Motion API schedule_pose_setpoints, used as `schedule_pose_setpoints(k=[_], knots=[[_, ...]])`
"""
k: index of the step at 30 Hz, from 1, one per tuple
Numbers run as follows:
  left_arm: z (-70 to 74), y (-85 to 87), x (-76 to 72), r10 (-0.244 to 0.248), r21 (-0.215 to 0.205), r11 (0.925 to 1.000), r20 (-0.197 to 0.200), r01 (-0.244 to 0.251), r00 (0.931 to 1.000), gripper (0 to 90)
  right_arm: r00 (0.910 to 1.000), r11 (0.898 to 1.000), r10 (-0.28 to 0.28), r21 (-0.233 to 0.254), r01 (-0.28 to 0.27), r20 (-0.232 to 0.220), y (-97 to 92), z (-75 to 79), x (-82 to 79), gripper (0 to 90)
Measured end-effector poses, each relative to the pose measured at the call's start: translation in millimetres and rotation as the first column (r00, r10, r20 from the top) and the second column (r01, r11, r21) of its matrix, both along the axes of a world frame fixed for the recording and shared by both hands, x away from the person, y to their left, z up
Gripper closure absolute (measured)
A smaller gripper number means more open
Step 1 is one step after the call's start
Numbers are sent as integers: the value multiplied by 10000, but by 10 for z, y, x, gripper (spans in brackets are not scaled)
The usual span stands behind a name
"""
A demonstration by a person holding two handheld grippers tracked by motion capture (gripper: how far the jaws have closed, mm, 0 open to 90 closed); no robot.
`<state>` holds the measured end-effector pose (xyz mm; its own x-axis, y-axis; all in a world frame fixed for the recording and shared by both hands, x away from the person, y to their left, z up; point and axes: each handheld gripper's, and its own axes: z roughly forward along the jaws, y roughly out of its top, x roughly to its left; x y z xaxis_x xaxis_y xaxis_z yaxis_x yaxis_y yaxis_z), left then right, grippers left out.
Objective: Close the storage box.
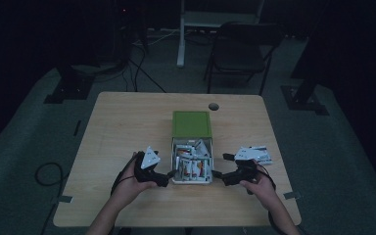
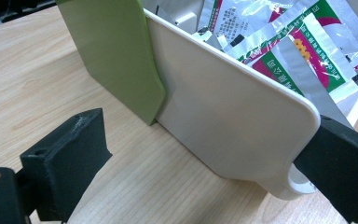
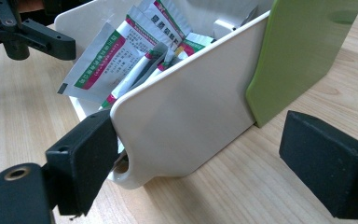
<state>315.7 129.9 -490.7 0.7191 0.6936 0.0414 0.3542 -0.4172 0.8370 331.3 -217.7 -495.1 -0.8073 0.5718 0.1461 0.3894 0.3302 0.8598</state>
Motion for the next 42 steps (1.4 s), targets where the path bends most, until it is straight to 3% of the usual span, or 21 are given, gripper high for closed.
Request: schedule_pose_setpoints(k=[13,25,31,42], knots=[[1,-12,66,118,135,9998,-8,-118,9999,39,9999,9999,-121,-93,120,-105,13,19,78,114],[15,-20,118,216,186,9996,-258,-211,9994,39,9997,9996,-235,-153,236,47,17,18,89,114],[-4,-17,166,327,-69,9994,-497,-331,9982,39,9993,9992,-376,-102,375,-31,10,16,116,116],[6,-39,240,369,76,9993,-493,-366,9981,31,9982,9980,-578,-257,581,124,7,28,147,117]])
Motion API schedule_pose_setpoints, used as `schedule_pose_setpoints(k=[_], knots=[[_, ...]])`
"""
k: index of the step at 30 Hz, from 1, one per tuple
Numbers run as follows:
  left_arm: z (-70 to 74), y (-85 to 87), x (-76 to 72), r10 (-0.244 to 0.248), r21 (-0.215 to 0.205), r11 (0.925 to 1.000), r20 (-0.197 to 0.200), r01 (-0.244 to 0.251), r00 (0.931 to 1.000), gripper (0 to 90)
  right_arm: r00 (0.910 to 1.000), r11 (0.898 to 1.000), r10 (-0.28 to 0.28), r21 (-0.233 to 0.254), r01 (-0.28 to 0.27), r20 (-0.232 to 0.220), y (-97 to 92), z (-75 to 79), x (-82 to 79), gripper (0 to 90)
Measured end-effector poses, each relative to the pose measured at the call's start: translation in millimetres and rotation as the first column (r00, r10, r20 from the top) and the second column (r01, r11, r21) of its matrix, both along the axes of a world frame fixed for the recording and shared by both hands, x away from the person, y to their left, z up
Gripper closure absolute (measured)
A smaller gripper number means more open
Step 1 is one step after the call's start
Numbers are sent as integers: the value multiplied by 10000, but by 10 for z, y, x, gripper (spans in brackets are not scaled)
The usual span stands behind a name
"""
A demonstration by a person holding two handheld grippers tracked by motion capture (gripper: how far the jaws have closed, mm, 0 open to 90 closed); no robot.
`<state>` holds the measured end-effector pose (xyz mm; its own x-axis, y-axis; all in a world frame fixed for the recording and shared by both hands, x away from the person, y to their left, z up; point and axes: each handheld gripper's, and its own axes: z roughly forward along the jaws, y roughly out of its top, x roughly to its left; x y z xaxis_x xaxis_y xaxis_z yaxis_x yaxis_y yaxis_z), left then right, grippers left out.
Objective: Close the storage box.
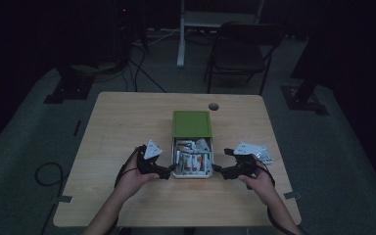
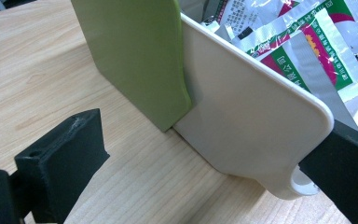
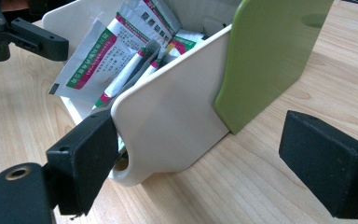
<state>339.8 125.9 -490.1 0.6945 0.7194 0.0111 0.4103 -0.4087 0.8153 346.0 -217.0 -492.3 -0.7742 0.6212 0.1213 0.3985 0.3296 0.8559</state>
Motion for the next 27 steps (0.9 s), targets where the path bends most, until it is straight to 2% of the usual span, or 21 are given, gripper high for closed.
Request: schedule_pose_setpoints(k=[10,14,21,27], knots=[[-7,0,22,119,-33,9999,21,-118,9999,31,9999,10000,-83,27,83,-56,10,-2,30,116],[-16,-4,46,178,-70,9998,24,-178,9998,31,9996,9997,-215,-119,217,196,9,7,45,116],[-12,-1,62,236,-32,9997,36,-236,9997,31,9997,9997,-264,-5,264,5,17,-3,66,116],[-13,-10,77,267,-39,9996,-8,-267,9996,31,9992,9992,-397,-46,397,49,14,-1,69,116]])
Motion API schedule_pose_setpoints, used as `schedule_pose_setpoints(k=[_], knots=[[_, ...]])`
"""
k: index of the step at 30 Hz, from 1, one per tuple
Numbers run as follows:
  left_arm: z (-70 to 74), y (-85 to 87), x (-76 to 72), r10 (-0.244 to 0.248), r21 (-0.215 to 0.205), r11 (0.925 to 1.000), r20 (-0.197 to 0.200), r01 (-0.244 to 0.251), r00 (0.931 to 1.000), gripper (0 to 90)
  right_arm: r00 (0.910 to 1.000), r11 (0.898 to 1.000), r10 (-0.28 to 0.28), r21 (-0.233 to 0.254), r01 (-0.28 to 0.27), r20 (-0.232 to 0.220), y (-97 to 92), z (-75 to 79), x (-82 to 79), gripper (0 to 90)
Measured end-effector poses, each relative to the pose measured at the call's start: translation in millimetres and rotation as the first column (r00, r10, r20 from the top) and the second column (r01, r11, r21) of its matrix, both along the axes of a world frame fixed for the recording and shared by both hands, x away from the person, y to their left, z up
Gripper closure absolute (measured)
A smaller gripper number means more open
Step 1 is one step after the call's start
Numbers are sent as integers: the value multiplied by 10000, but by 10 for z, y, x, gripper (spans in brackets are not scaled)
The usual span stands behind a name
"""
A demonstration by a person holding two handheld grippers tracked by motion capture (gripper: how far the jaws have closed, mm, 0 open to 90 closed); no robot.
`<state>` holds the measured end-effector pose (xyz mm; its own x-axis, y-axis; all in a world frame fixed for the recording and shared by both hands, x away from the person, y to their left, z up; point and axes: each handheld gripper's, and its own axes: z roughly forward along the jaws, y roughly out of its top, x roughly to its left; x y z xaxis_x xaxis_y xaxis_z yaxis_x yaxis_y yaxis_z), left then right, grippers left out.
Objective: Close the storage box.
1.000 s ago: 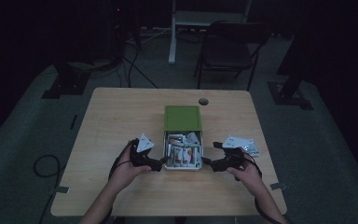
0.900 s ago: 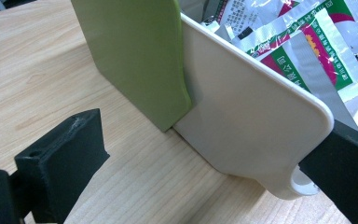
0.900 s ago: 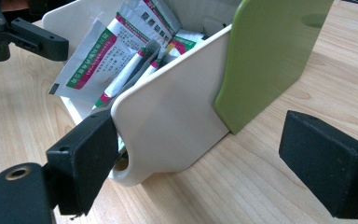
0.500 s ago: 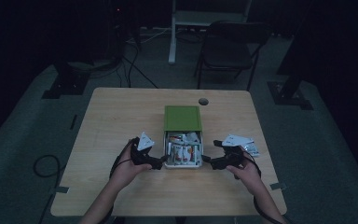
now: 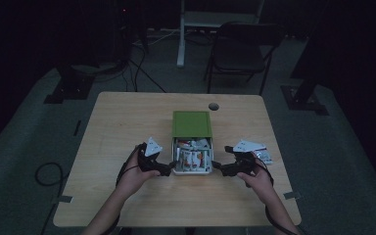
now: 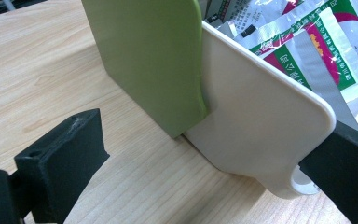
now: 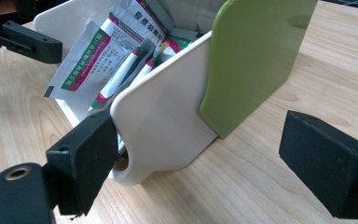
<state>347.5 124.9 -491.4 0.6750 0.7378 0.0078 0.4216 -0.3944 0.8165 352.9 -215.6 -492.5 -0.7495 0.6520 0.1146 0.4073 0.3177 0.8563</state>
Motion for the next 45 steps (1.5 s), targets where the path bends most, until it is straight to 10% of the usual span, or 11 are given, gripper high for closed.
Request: schedule_pose_setpoints(k=[45], knots=[[20,-7,256,414,104,9991,235,-416,9989,26,9979,9980,-621,68,622,-187,62,28,258,116]])
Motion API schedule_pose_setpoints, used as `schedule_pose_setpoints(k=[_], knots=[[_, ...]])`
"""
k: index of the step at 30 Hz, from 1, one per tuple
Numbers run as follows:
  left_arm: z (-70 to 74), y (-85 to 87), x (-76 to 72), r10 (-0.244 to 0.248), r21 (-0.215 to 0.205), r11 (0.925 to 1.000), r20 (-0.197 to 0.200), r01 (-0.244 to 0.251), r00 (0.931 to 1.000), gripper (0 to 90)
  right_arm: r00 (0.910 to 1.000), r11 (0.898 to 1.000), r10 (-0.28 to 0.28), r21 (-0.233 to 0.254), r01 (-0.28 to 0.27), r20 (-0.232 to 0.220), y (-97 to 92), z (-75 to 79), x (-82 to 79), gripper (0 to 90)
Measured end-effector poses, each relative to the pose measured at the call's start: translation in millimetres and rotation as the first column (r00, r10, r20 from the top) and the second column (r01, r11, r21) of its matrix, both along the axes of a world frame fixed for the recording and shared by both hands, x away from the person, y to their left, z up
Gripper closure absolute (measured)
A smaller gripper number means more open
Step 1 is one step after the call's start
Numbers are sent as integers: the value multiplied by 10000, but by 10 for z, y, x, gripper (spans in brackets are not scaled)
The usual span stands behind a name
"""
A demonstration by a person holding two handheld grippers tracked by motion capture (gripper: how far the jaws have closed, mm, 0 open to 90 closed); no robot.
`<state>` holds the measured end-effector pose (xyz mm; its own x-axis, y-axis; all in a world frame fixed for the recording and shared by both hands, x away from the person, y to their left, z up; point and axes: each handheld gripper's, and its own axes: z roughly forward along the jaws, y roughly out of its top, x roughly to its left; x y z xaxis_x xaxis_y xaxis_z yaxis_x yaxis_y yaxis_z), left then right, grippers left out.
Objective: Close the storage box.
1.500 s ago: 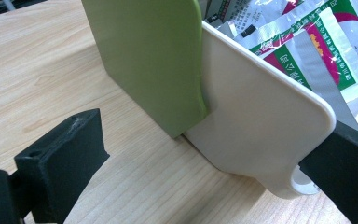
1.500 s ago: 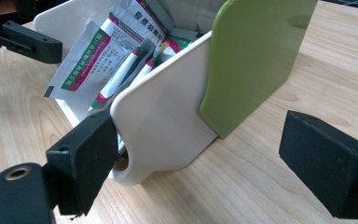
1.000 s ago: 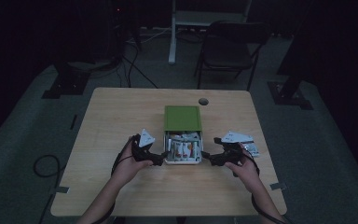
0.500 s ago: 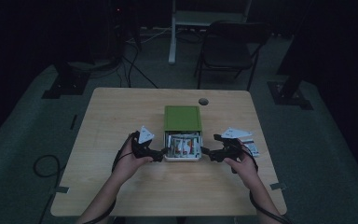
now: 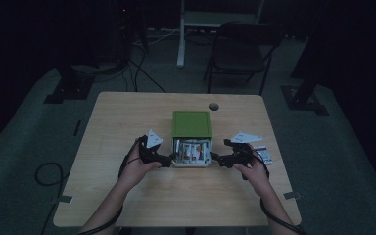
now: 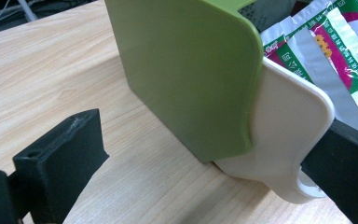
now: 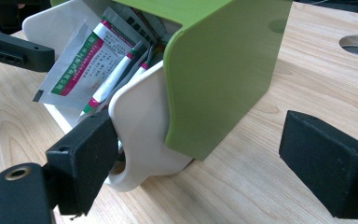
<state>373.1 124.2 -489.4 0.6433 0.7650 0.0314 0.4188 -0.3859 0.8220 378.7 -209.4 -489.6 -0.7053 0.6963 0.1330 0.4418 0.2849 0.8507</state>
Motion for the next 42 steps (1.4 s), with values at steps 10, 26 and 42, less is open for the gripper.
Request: schedule_pose_setpoints(k=[10,26,42], knots=[[2,-1,42,29,70,10000,-2,-29,10000,27,10000,10000,-79,-58,79,-46,10,-6,49,115],[-17,-24,120,189,111,9998,183,-191,9997,26,9992,9993,-376,40,377,-104,21,-25,126,115],[-33,-23,225,353,93,9993,278,-356,9990,26,9969,9968,-789,-157,789,-10,61,-8,203,115]])
